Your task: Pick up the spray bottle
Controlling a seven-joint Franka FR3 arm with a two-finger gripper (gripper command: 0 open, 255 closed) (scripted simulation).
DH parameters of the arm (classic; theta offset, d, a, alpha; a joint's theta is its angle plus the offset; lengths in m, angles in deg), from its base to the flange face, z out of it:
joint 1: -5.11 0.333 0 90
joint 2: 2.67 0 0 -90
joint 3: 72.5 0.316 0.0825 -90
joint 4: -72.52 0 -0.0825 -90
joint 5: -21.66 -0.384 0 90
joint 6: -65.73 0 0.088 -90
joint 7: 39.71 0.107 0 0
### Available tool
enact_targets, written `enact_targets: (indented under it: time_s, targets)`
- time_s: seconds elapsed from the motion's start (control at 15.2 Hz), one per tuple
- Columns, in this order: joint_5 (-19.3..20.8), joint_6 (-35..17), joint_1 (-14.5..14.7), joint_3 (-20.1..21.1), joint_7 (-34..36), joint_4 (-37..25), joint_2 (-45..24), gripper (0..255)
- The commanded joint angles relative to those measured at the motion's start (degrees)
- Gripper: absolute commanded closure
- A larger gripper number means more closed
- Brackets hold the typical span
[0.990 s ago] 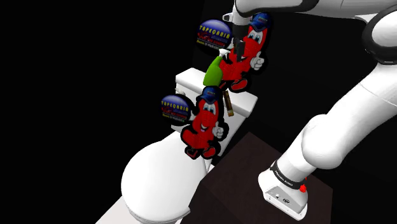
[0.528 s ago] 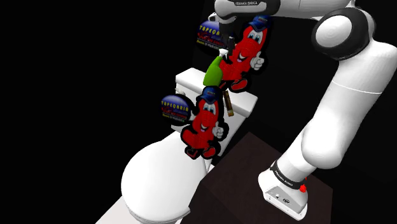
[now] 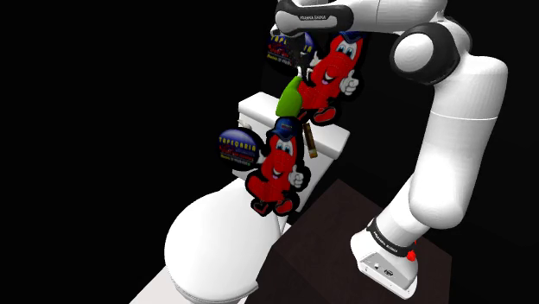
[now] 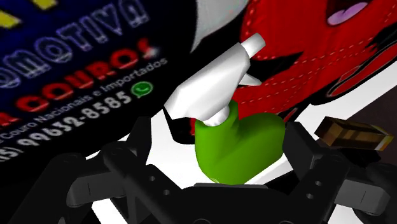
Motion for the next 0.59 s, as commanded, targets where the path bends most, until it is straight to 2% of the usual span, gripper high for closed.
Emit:
enact_targets:
  time_s: [0.0, 0.26, 0.33, 0.53]
  targets:
    - [0.2, -1.4, 0.0, 0.0, 0.6, 1.7, 0.2, 0]
    - [0.3, -3.1, 0.0, 0.1, 1.4, 3.6, 0.2, 0]
    - [0.3, -3.1, 0.0, 0.1, 1.4, 3.5, 0.1, 255]
    - [0.3, -3.1, 0.0, 0.1, 1.4, 3.6, 0.1, 255]
